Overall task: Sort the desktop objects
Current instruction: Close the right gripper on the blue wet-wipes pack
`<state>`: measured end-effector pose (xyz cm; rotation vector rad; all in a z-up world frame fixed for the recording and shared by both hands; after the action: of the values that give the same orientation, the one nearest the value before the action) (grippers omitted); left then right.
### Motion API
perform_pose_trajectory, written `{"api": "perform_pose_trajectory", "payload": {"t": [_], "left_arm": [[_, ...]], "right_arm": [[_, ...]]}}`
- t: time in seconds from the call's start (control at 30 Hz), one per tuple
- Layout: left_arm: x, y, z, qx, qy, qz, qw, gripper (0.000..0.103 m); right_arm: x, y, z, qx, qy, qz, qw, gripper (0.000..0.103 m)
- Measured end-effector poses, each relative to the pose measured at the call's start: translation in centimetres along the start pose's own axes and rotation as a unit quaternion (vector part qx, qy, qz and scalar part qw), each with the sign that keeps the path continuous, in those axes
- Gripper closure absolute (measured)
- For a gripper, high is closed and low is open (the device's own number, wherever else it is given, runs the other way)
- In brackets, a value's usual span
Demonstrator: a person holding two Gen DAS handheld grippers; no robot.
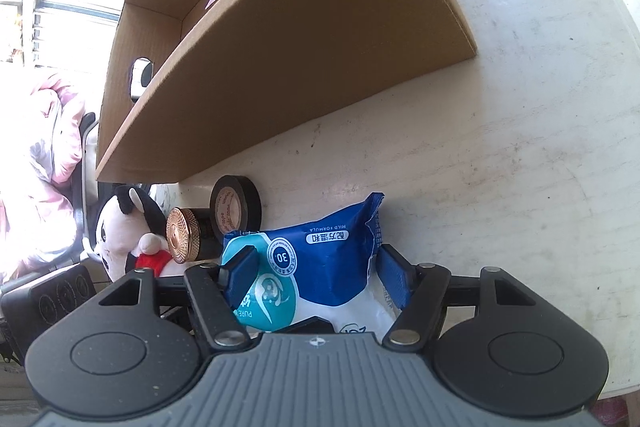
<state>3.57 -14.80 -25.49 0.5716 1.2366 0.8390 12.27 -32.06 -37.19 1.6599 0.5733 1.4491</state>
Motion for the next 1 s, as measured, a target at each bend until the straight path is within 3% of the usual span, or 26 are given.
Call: {"api": "perform_pose_trajectory", "payload": {"t": [1.0], "left_arm": [[-1.3,1.1,-7.5,0.008,0.001,0.011,0.9999,0.004]], "right_arm": [[0.7,0.2,-0.6,0.003,0.019,-0.015,1.0,0.035]]}}
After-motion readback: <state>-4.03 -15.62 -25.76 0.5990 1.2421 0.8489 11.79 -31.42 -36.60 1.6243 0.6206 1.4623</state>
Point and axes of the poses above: each gripper's, at about its wrist camera, not at the fingertips, and y roughly against the way its jaws point, x to its left, z to its top, the point moved 6 cm from there along -y, roughly the way its jaws point, and after that the axes turned 5 degrees about -z, right-handed, at the moved point
